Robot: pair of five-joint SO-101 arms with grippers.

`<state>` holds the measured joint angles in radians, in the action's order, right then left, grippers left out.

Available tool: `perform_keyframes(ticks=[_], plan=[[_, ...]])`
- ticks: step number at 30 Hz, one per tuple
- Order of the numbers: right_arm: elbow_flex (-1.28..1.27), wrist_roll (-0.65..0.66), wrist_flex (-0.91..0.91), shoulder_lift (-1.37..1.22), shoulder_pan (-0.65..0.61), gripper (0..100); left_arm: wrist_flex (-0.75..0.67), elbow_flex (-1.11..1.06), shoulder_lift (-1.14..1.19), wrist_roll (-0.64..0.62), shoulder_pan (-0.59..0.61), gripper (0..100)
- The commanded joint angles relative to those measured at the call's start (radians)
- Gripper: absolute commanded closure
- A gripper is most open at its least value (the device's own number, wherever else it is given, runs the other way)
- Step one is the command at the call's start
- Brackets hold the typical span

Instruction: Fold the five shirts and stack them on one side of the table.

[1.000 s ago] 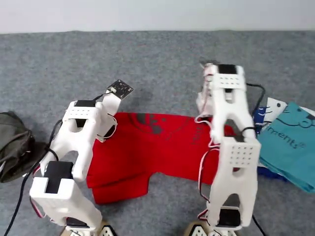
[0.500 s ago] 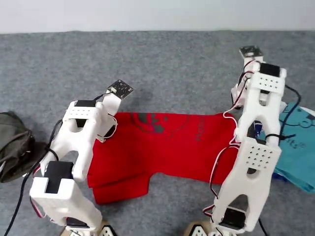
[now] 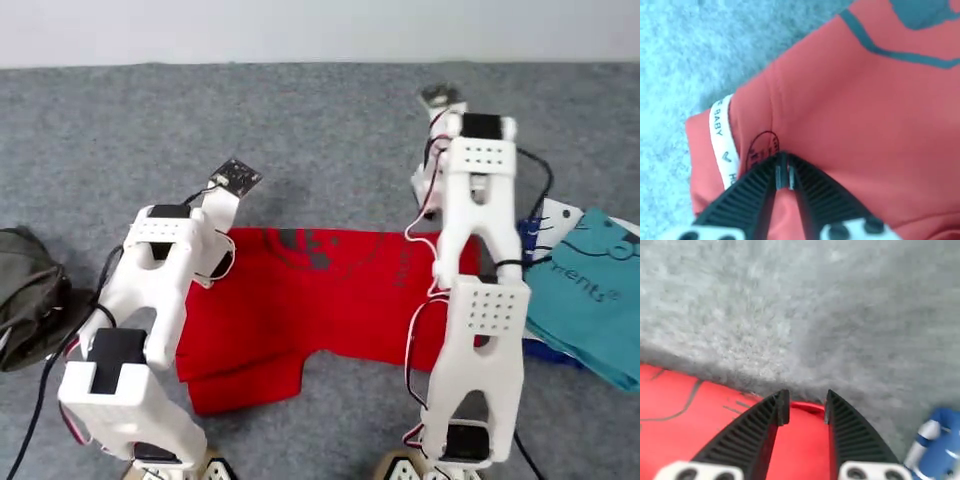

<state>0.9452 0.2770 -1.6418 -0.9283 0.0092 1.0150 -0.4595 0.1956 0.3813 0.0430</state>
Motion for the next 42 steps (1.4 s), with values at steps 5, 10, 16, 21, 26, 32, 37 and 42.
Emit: perform_keyframes(ticks=[5, 10, 16, 21, 26, 32, 37, 42], plan=[[0.055, -0.012, 0.085, -0.101, 0.065, 87.6, -0.086, -0.119, -0.149, -0.006, 0.008, 99], [0.055, -0.011, 0.15, -0.128, 0.156, 87.6, -0.084, -0.188, -0.203, -0.005, 0.051, 99], [0.112, -0.008, 0.099, -0.117, 0.229, 87.6, -0.084, -0.269, -0.279, 0.038, 0.169, 99], [0.282, -0.012, -0.039, -0.107, 0.22, 87.6, -0.087, -0.294, -0.308, 0.046, 0.167, 99], [0.468, -0.014, -0.154, -0.107, 0.139, 87.6, -0.114, -0.297, -0.307, 0.044, 0.152, 99], [0.508, -0.058, -0.154, -0.108, 0.038, 87.6, -0.114, -0.297, -0.307, 0.044, 0.152, 99], [0.428, -0.129, -0.157, -0.104, -0.027, 87.6, -0.114, -0.297, -0.307, 0.044, 0.152, 99], [0.298, -0.147, -0.157, -0.031, -0.058, 87.3, -0.114, -0.297, -0.307, 0.044, 0.152, 99]])
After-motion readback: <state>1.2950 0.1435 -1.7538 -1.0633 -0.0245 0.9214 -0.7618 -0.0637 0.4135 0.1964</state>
